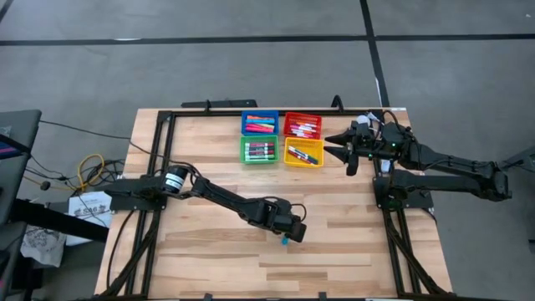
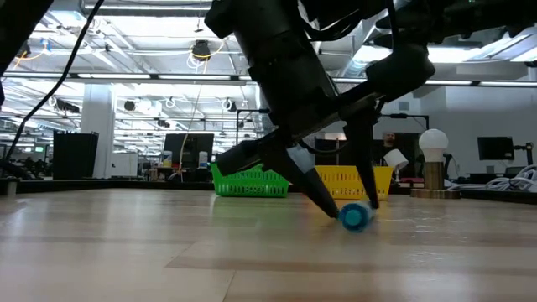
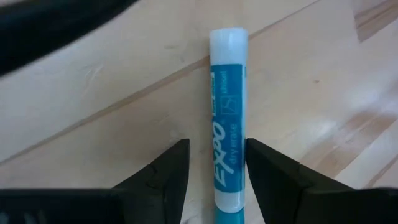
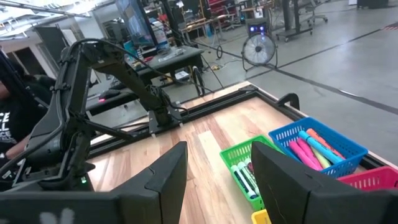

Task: Pick & Place Markers
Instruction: Put the large blue marker into the green basket

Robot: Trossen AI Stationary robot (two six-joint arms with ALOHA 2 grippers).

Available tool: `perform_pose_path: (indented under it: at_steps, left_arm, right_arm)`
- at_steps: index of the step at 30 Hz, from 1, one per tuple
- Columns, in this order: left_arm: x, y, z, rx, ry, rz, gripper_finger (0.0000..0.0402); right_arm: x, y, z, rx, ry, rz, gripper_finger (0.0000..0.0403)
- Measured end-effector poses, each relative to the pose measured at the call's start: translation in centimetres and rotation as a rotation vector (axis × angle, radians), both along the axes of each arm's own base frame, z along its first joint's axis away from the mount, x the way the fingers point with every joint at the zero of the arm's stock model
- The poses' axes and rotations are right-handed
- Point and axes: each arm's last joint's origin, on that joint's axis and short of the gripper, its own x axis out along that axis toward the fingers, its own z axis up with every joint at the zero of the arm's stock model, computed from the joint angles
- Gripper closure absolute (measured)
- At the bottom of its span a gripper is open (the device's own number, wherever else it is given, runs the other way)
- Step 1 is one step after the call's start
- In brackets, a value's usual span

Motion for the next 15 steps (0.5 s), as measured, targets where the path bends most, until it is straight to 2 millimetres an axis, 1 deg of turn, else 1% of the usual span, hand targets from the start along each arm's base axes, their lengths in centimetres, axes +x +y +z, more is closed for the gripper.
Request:
perform_pose_path:
  at_steps: [15]
  left_arm:
    - [-0.92, 0.69, -0.02, 0.046, 0.099, 0.011, 0.0242]
  right_arm:
    - [0.0, 0.01, 0.0, 0.011, -0.003, 0.0, 0.0234]
